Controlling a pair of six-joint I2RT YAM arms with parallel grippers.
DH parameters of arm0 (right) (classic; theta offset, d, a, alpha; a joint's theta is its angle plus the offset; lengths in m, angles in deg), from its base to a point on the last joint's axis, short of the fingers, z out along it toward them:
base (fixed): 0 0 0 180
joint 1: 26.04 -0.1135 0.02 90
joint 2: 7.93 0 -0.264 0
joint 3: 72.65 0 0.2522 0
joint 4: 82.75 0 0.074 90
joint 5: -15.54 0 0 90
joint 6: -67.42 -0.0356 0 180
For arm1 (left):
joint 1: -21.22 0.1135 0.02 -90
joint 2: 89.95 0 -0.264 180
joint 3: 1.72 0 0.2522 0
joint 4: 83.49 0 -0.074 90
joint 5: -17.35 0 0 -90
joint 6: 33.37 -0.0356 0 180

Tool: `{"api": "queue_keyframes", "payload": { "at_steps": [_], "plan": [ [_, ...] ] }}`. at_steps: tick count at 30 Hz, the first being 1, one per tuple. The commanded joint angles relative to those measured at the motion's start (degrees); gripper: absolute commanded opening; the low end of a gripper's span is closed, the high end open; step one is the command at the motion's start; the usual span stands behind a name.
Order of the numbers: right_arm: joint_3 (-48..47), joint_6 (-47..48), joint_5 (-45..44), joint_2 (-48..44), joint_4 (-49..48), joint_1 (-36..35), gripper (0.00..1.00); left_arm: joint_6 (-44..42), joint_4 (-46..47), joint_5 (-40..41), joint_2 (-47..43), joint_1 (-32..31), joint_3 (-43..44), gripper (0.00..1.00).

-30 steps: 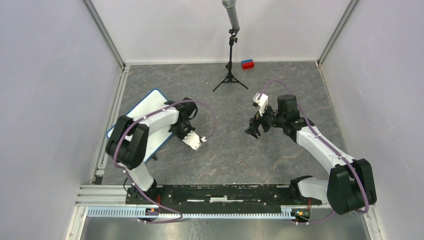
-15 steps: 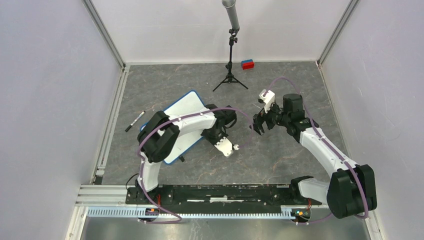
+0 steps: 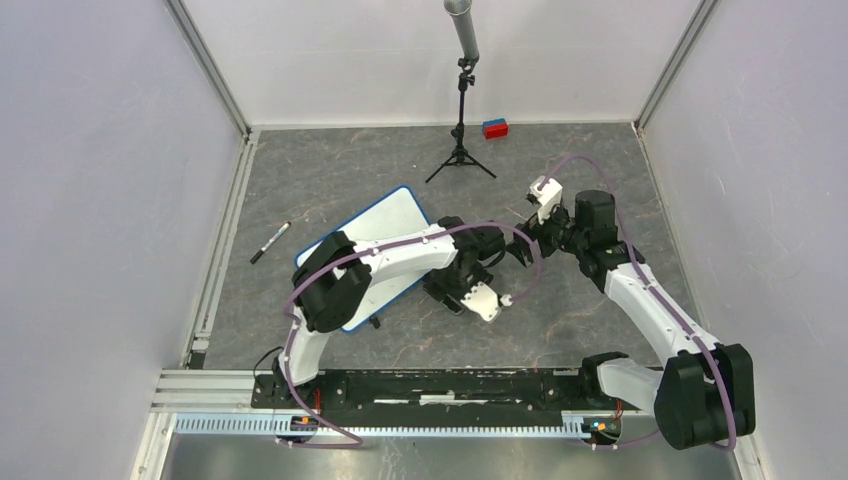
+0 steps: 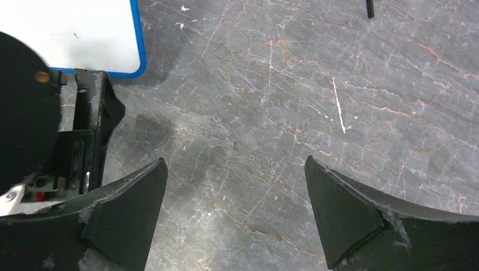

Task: Write a sentence on the whiteboard
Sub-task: Move the whiteboard to the center of the board.

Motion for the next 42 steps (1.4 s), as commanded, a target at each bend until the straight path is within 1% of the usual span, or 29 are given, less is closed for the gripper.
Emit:
{"api": "queue_keyframes", "payload": {
  "at_steps": [1,2,3,8,11,13,16,18,20,22,26,27,28,30,33,37,40,41,42],
  "plan": [
    [-0.99,-3.74,-1.09,-0.39,-2.87,0.98,0.98,10.21,-1.12,-5.30,-5.61,-0.17,5.03,0.85],
    [-0.78,-4.23,-0.91,-0.66,-3.30,1.16,0.98,12.07,-1.11,-5.66,-6.81,-0.20,5.39,0.95],
    [-0.25,-4.62,-0.73,-1.12,-4.20,1.23,0.98,14.08,-0.66,-6.03,-8.27,-0.16,5.91,0.99],
    [2.21,-3.73,0.63,-3.07,-7.34,1.18,0.98,27.15,1.14,-9.29,-16.35,2.88,7.75,1.00],
    [0.42,-0.75,3.66,-1.88,-4.81,1.05,0.98,36.39,6.24,-3.52,-21.71,3.85,6.07,1.00],
    [-1.20,0.89,6.21,-0.10,-2.43,0.97,0.98,41.52,7.56,-2.33,-25.05,5.36,5.70,1.00],
    [-0.36,-1.71,5.27,0.68,-4.43,-0.25,0.98,50.14,9.70,-6.03,-29.70,11.61,5.41,1.00],
    [0.35,-1.36,2.97,0.51,-5.99,-2.54,0.98,55.97,12.33,-10.32,-33.34,18.99,4.21,1.00],
    [-0.06,0.31,0.25,1.21,-5.52,-6.08,0.98,62.40,15.72,-12.90,-36.43,26.20,2.26,1.00],
    [-1.51,0.77,-3.12,3.25,-4.06,-10.09,0.98,66.18,16.91,-10.03,-38.87,30.03,0.92,1.00],
    [-4.06,0.51,-6.15,9.28,-2.51,-16.49,0.98,71.77,17.19,0.94,-43.05,32.77,-2.01,1.00],
    [-4.39,0.51,-6.96,10.61,-2.45,-17.81,0.97,73.99,16.73,1.66,-43.70,34.25,-2.29,1.00],
    [-4.54,0.51,-8.16,12.01,-2.69,-19.43,0.95,75.24,16.49,0.67,-44.48,36.33,-2.71,1.00],
    [-4.68,0.42,-10.50,14.25,-3.70,-22.53,0.91,81.10,17.51,-4.40,-46.07,43.26,-4.24,1.00],
    [-5.57,0.09,-14.57,17.47,-5.05,-27.21,0.85,86.31,19.95,-10.98,-47.75,52.03,-7.29,1.00],
    [-8.10,-0.76,-19.48,20.85,-7.02,-32.35,0.81,89.01,22.18,-16.03,-48.96,57.17,-10.79,1.00],
    [-10.07,-1.16,-22.25,23.75,-7.94,-35.24,0.78,89.52,23.14,-16.69,-49.71,57.62,-12.09,1.00],
    [-11.02,-1.25,-22.72,24.92,-7.94,-35.93,0.77,89.71,23.26,-16.74,-49.84,59.17,-12.21,1.00],
    [-11.94,-1.46,-22.85,26.26,-7.94,-36.43,0.76,90.04,23.53,-16.87,-50.10,59.45,-12.40,1.00]
  ]
}}
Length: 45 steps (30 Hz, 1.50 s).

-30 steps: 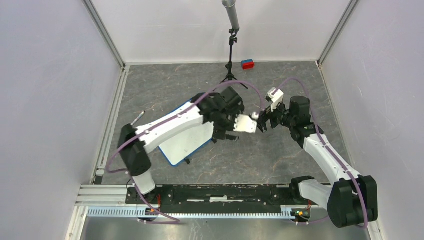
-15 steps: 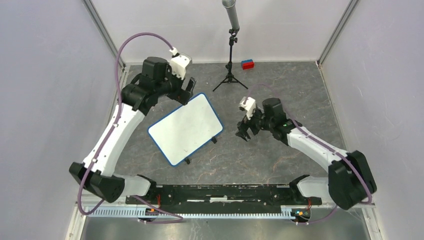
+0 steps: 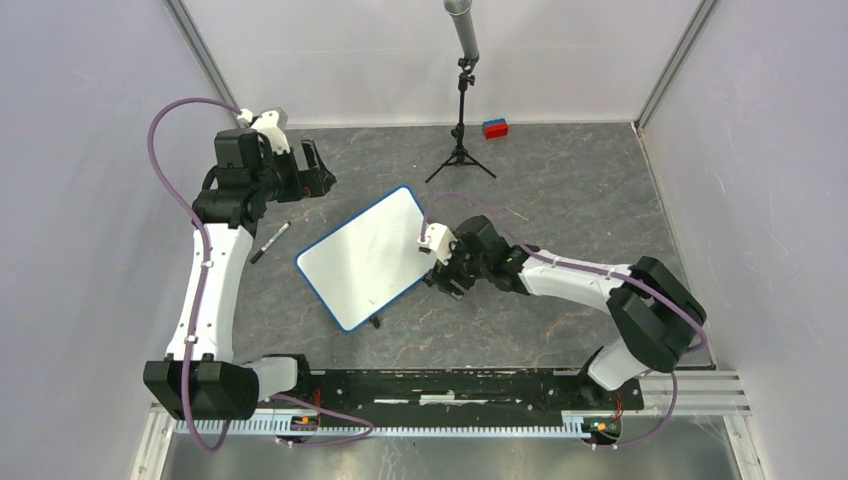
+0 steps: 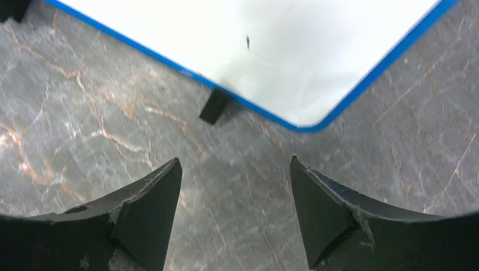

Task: Write a sentence on the whiteboard
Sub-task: Move the whiteboard to the center of the board.

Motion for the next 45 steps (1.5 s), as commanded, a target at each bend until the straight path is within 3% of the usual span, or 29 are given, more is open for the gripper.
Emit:
{"api": "queue_keyframes", "payload": {
  "at_steps": [1,9,19,28,32,45],
  "plan": [
    [-5.78,-1.45,-4.91,4.37,-3.42,-2.50,0.75,5.05,4.46,-4.50,-2.59,2.04,-0.69,1.00],
    [-10.75,-3.89,-4.53,10.43,-3.59,-4.10,0.68,5.63,6.20,-4.84,-4.75,2.74,-2.98,1.00],
    [-12.94,-6.92,-2.91,14.32,-2.30,-4.17,0.49,5.57,7.36,-4.50,-6.35,2.94,-4.31,1.00],
    [-11.75,-8.04,-5.38,12.99,-0.52,-4.44,0.34,5.64,7.62,-4.15,-6.68,3.15,-4.59,1.00],
    [-10.58,-7.85,-6.26,12.08,-0.03,-4.90,0.33,5.81,7.80,-4.12,-6.76,3.17,-4.76,1.00],
    [-9.73,-5.98,-7.97,10.69,2.72,-4.87,0.00,6.08,7.80,-4.02,-6.82,3.34,-4.85,1.00]
  ]
}}
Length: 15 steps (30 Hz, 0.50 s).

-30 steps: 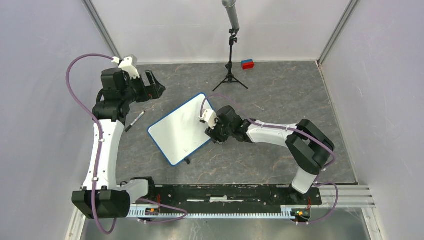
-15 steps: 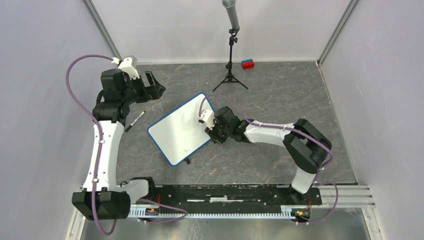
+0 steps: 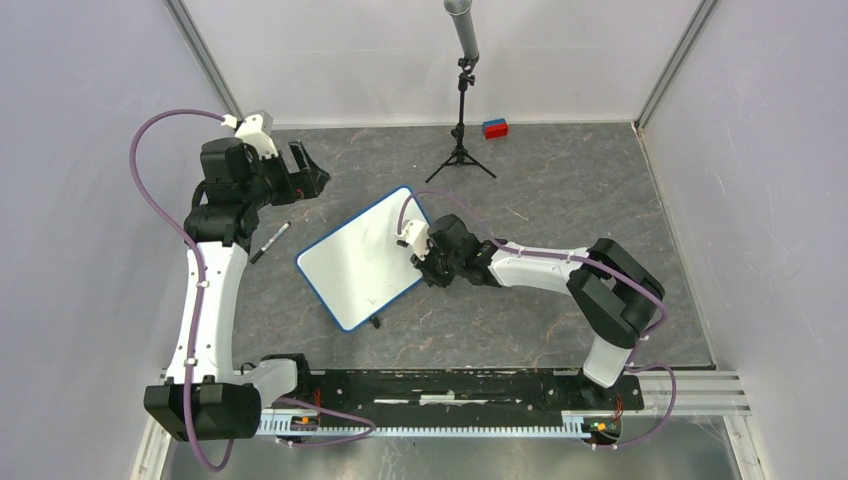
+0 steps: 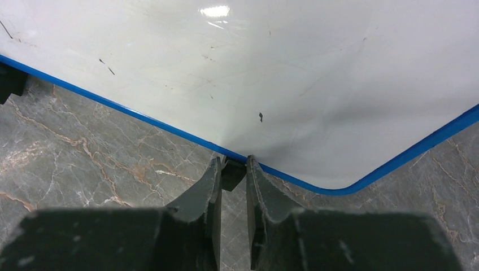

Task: Write a sentence on the whiteboard
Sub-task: Move the whiteboard to the center of the board.

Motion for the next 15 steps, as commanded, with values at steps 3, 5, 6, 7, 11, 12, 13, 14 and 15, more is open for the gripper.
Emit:
{"api": "queue_keyframes", "payload": {
  "at_steps": [3,5,6,7,11,12,13,14,15],
  "plan": [
    [3.36,2.53,-3.71,-4.92,3.84,0.14,0.00,2.78,2.77,-0.26,-1.51,0.56,-0.41,1.00],
    [5.18,2.59,-4.10,-6.86,3.96,0.45,0.00,2.80,2.86,-0.36,-1.43,0.56,-0.50,1.00],
    [6.26,2.68,-4.01,-7.82,4.05,0.71,0.00,2.80,2.95,-0.36,-1.47,0.53,-0.54,1.00],
    [7.24,2.83,-4.00,-8.95,4.18,1.07,0.00,2.80,2.94,-0.30,-1.43,0.56,-0.59,1.00],
    [12.06,4.50,-4.04,-12.80,5.16,1.36,0.00,2.88,3.17,-0.35,-1.58,0.49,-0.76,1.00],
    [13.15,5.12,-4.23,-13.89,5.59,1.40,0.00,2.89,3.21,-0.39,-1.52,0.49,-0.77,1.00],
    [14.40,5.75,-4.79,-14.83,5.99,1.47,0.00,2.92,3.21,-0.34,-1.54,0.51,-0.81,1.00],
    [15.51,6.37,-5.23,-16.09,6.45,1.46,0.00,2.97,3.27,-0.43,-1.55,0.52,-0.85,1.00],
    [16.37,6.89,-5.67,-17.18,7.08,1.58,0.00,2.97,3.37,-0.44,-1.44,0.56,-0.94,1.00]
  ]
}}
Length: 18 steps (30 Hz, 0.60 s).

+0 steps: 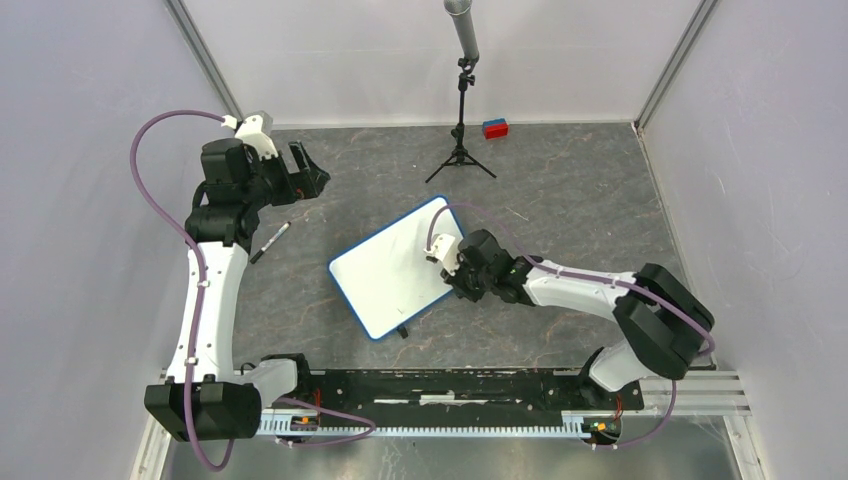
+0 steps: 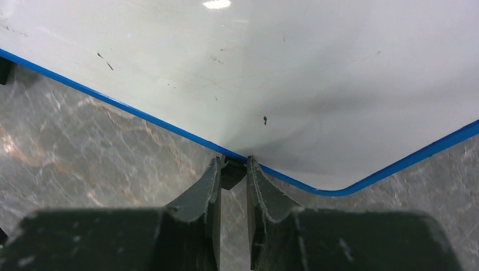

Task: Write a sentence on the whiteboard
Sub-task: Move the whiteboard to the center of the board.

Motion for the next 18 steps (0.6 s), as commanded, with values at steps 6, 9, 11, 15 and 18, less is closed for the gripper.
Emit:
{"api": "queue_keyframes", "payload": {
  "at_steps": [6,9,11,15,18],
  "plan": [
    [7.96,7.49,-6.93,-10.42,8.04,0.60,0.00,3.00,2.79,-0.55,-1.10,0.39,-0.38,1.00],
    [9.92,8.64,-7.95,-12.69,10.16,0.98,0.00,2.84,2.88,-0.39,-1.09,0.44,-0.42,1.00],
    [10.66,9.21,-8.55,-13.94,11.48,1.03,0.00,2.83,2.88,-0.35,-1.04,0.40,-0.42,1.00],
    [10.43,10.77,-8.95,-16.37,14.65,1.24,0.00,2.83,2.97,-0.24,-1.11,0.42,-0.33,1.00],
    [10.20,12.61,-9.91,-17.19,17.18,1.18,0.00,2.83,2.99,0.00,-0.97,0.43,-0.42,1.00]
  ]
}}
